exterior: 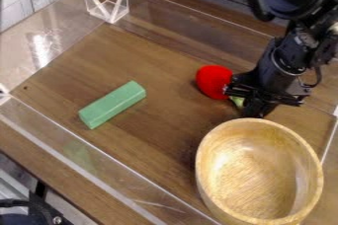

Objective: Move the red object to the right side of the table

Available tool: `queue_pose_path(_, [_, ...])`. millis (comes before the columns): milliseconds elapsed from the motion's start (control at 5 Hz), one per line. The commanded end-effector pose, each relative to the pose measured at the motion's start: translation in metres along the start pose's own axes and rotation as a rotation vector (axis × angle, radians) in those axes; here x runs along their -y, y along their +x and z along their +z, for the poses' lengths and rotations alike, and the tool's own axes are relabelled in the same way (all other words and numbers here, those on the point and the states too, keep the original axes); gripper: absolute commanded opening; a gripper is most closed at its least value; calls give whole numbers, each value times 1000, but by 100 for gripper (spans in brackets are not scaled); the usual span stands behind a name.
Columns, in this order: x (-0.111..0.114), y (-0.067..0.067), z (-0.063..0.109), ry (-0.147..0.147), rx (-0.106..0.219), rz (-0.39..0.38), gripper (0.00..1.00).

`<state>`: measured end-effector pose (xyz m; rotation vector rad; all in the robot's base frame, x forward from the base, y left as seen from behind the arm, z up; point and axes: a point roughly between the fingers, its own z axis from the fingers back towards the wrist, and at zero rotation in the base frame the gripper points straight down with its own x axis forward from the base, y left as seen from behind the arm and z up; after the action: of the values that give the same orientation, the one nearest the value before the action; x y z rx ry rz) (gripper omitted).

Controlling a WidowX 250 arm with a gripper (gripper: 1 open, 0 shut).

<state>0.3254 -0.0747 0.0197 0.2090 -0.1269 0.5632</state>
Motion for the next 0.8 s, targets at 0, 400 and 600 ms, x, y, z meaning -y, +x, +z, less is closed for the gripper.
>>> queue_pose_path(0, [0, 13, 24, -61, 50, 55, 0])
queue_pose_path(400, [0, 18, 23, -87, 60, 26, 0])
queue_pose_path(600, [-2, 23, 23, -109, 70, -31, 0])
